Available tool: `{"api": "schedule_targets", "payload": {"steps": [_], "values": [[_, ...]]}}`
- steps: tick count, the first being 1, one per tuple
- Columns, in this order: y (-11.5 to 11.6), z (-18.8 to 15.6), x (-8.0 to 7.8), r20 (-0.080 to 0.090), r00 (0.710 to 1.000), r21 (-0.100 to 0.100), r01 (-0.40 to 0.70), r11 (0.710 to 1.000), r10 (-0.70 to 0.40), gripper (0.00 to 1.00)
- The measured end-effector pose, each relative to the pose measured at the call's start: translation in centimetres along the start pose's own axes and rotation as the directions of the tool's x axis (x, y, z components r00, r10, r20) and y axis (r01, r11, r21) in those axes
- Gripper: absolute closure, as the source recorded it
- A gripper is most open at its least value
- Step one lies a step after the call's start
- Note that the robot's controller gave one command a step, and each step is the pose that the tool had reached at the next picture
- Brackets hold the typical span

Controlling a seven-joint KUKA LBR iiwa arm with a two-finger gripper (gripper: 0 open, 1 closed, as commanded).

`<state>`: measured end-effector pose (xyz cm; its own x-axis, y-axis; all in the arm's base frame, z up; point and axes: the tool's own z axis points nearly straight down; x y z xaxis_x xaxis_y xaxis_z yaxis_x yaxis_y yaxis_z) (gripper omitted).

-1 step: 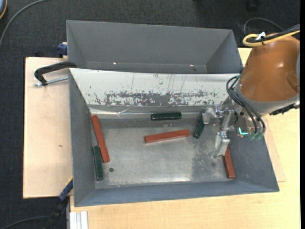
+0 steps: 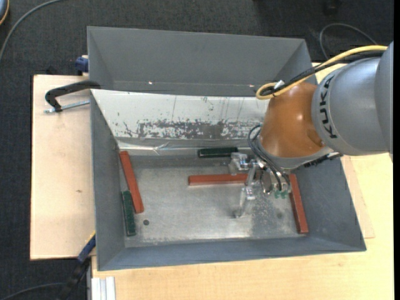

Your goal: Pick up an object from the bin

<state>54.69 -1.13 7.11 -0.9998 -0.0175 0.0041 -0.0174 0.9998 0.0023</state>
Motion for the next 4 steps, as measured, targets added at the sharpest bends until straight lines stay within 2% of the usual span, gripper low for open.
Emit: {"api": "schedule_targets", "payload": {"steps": [1, 2, 3, 4], "values": [[-0.1, -0.5, -0.2, 0.007, 1.0, 0.001, 0.0, 1.0, 0.0, 1.0], [-0.6, -19.6, 1.0, 0.018, 0.956, 0.008, 0.291, 0.957, -0.291, 1.0], [0.7, -10.4, 4.2, 0.0, 0.842, 0.001, 0.54, 0.842, -0.54, 1.0], [0.7, -10.6, 4.1, 0.004, 0.842, 0.004, 0.54, 0.842, -0.54, 0.0]]}}
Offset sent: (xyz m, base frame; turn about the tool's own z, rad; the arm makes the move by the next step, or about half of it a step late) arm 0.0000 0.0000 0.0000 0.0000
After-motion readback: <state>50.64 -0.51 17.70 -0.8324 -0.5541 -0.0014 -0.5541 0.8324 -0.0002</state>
